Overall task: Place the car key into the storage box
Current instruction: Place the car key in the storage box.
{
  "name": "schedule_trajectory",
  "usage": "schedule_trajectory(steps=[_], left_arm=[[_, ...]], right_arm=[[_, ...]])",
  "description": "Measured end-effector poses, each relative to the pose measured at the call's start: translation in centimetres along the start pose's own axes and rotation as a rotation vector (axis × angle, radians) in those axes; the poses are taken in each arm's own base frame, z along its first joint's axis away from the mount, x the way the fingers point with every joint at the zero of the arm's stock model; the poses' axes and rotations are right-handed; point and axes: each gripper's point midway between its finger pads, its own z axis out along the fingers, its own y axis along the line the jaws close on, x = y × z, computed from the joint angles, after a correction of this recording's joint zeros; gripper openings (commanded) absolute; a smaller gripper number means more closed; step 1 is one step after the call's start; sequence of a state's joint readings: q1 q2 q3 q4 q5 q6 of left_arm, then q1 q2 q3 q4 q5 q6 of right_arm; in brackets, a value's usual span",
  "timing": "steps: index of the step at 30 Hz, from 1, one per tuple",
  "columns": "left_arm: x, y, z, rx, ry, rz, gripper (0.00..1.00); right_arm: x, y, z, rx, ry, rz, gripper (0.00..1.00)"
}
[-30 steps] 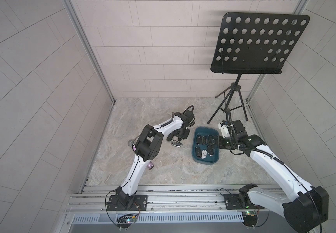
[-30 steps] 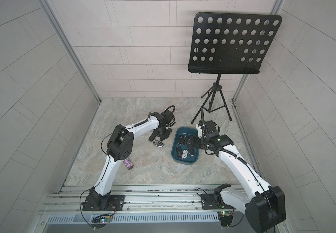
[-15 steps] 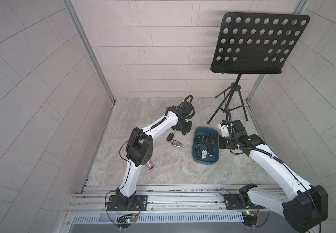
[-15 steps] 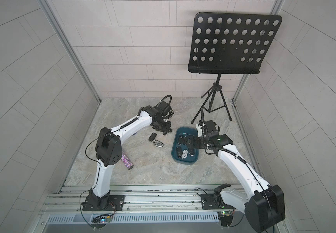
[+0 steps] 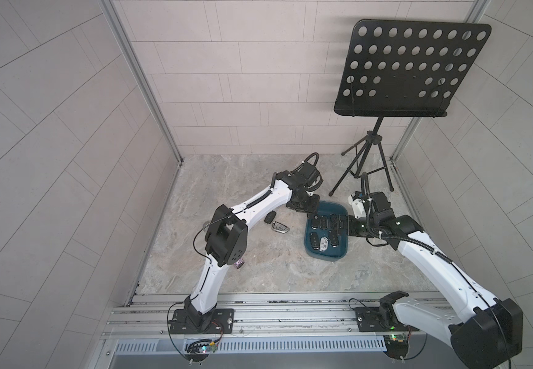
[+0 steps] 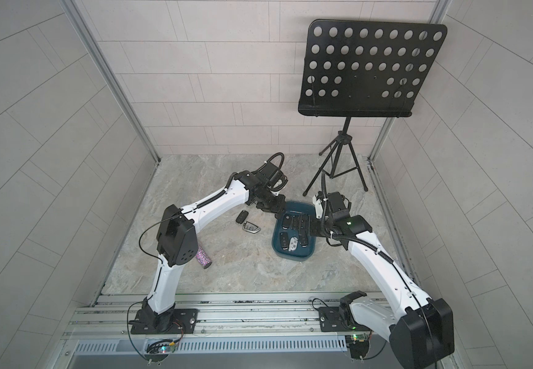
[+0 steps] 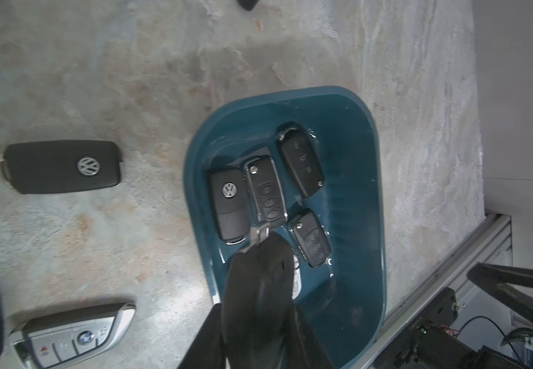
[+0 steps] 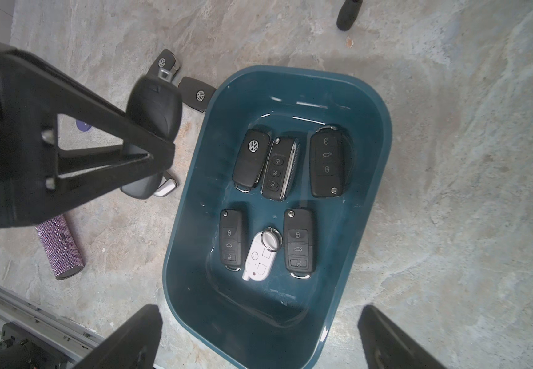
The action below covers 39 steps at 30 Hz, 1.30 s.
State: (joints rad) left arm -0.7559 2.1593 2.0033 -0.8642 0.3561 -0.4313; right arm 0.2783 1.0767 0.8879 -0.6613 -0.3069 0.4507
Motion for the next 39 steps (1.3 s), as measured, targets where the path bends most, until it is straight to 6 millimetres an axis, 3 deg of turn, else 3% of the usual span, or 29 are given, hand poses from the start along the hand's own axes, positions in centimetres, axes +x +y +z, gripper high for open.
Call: schedule_trajectory(steps=[6,16,39], left_arm=[[-0.3,-1.3,2.3,0.011,0.017,0.022,0.25],[1.1,0.2,7.1,-0.099,0.09,0.038,0.27],[1.7,0.8,9.3,-0.15,0.112,0.046,0.35]], right_arm=[[0.2,-0.2,-0.4,0.0,-0.014,0.009,1.0],[0.4,-0.6,-0.4,0.003,-0.018,0.024,1.0],[0.6,-0.9,-0.5,0.006,-0.023,0.038,1.0]])
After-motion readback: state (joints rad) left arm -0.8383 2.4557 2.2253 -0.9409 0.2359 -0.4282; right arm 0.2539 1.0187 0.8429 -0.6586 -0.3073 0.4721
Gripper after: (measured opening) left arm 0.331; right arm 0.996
